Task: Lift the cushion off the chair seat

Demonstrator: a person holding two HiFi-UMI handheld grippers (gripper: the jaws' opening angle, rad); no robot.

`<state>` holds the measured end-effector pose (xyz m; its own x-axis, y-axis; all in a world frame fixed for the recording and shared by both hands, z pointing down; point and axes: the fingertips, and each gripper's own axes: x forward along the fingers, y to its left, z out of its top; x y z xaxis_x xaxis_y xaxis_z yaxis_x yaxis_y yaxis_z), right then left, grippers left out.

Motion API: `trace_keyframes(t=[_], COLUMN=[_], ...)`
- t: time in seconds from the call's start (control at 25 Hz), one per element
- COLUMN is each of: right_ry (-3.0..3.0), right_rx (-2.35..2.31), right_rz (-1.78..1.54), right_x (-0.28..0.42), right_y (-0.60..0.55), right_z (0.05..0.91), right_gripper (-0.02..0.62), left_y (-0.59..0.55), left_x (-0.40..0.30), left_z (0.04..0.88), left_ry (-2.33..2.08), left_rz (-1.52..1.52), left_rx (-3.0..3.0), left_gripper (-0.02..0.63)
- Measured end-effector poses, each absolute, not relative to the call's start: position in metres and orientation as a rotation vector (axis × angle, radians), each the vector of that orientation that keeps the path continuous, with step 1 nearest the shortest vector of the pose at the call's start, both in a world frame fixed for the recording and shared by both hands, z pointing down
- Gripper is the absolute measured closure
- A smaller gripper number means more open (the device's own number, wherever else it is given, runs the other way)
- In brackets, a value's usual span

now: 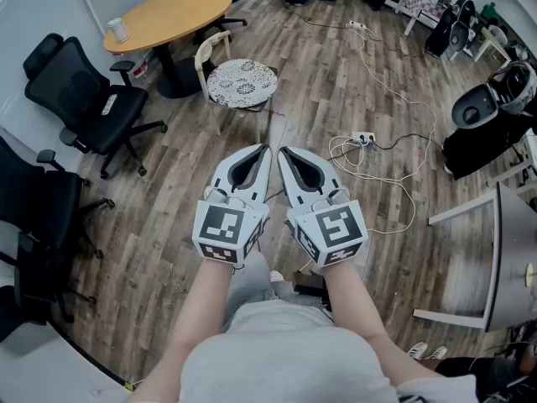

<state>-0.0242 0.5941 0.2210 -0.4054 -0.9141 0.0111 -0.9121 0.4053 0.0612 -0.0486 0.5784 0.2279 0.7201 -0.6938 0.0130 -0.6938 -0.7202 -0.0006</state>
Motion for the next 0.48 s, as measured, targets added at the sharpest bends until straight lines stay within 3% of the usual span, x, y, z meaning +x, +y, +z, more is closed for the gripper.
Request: trace_keyframes(t=[0.48], right_ry=[-2.627], right_rx=[1.663], right_rz=[-0.03], right_x=[-0.02], right_y=[0.551], right_z=[0.233], right_gripper=[0.571], left_y=[0.531], left_x=[-0.047], left_z=[0.239], left_ry=[-1.213], left_rz=[0.017], left_rx=[2.874], left_gripper=[0.603])
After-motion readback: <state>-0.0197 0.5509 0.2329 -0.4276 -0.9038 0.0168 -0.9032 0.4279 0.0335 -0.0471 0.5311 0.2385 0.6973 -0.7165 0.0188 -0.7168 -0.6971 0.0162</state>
